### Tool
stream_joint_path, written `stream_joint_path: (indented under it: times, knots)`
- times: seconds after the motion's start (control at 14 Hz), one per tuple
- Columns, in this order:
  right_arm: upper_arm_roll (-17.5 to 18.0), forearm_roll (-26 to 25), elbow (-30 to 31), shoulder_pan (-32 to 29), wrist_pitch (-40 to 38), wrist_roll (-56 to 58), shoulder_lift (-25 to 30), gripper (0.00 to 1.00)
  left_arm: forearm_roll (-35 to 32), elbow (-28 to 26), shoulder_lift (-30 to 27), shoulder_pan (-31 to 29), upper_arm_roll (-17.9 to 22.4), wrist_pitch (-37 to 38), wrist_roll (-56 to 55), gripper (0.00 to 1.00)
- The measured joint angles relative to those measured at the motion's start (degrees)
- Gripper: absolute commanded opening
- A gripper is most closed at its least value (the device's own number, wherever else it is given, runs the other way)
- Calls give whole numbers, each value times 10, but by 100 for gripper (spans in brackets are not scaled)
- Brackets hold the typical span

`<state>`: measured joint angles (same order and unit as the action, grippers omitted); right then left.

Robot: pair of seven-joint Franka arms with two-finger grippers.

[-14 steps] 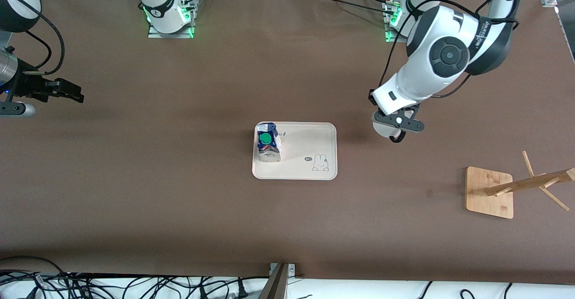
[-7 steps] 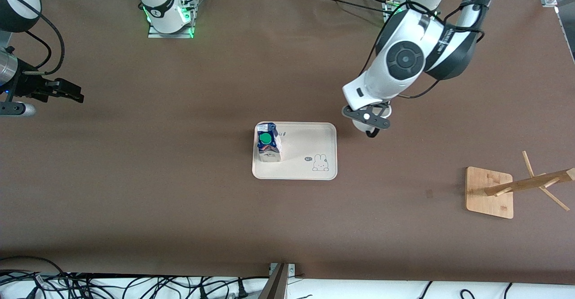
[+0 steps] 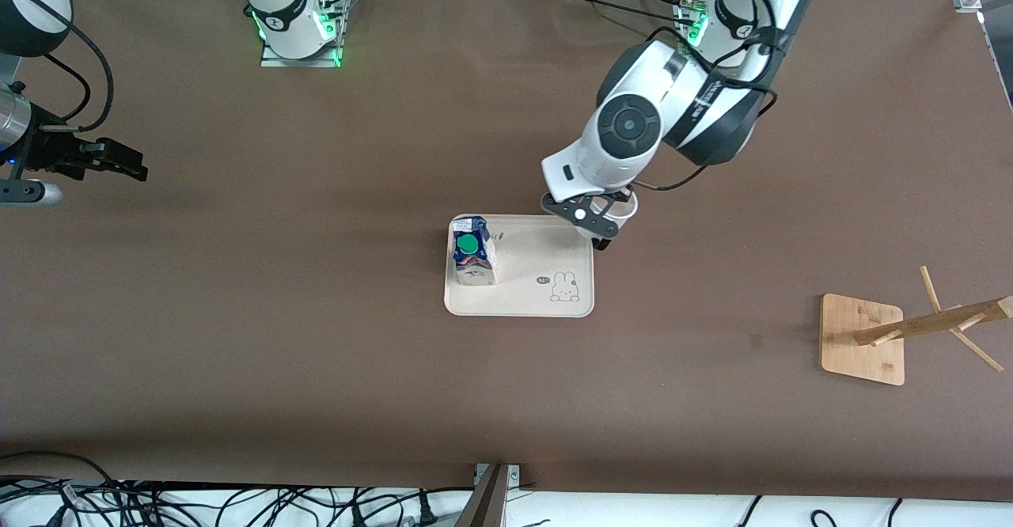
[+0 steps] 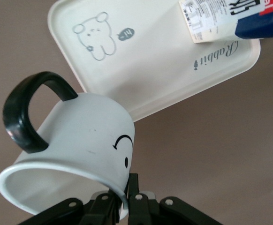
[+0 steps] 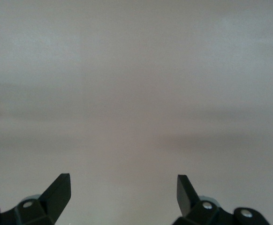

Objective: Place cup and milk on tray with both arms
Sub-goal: 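Lower the mug onto the tray beside the carton with the left gripper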

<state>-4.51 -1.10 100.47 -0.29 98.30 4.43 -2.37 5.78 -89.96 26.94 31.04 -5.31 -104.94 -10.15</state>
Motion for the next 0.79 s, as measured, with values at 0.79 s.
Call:
stream_joint_path:
  times: [0.79]
  knots:
    - [1, 0, 0, 0, 0, 0, 0, 100, 0, 79, 105, 62, 0, 0, -44, 0]
